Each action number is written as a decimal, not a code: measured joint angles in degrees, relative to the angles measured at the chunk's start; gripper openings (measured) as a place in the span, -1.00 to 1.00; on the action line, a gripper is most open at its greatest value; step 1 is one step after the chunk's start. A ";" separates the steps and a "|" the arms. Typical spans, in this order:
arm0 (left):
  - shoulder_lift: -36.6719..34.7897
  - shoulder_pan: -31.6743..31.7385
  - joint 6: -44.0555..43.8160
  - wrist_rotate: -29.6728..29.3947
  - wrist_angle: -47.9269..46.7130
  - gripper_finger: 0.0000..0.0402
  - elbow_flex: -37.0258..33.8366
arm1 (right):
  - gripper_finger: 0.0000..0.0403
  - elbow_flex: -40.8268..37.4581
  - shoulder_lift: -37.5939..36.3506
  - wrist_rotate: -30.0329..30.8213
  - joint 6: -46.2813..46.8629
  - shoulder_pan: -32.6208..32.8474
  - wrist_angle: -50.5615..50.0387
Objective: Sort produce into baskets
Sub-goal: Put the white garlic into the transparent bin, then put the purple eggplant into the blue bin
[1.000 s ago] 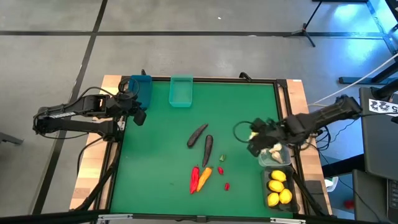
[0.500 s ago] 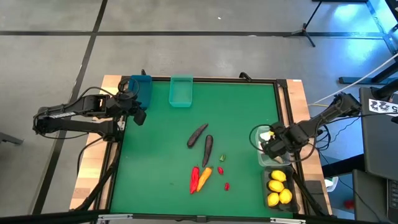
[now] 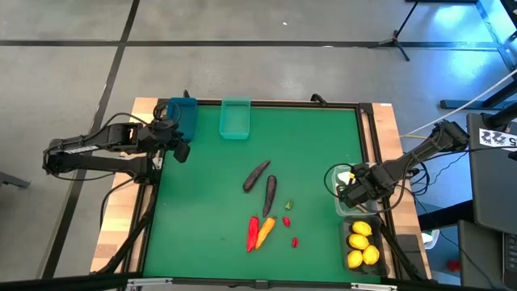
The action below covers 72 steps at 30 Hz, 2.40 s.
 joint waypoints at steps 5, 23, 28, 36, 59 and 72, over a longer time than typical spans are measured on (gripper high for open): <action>0.00 0.00 0.07 1.11 0.30 -0.08 0.00 | 0.38 -0.01 -0.01 -0.44 -0.02 0.00 0.46; 4.91 -3.08 6.57 10.74 30.89 -0.08 0.00 | 0.43 -0.01 -0.01 5.08 0.28 0.01 9.47; 11.99 -6.99 10.98 10.33 37.17 -0.08 0.00 | 0.43 -0.01 -0.01 5.37 0.28 0.01 9.44; 26.34 -10.28 18.52 8.94 41.30 0.05 0.00 | 0.43 -0.01 -0.01 5.68 0.28 0.01 9.44; 54.56 -21.30 10.14 -6.29 60.62 0.42 0.04 | 0.44 -0.01 -0.01 8.34 -0.07 0.01 10.51; 64.83 -24.50 4.63 -11.61 67.54 0.42 0.02 | 0.44 -0.01 -0.01 8.39 -1.01 -0.01 10.86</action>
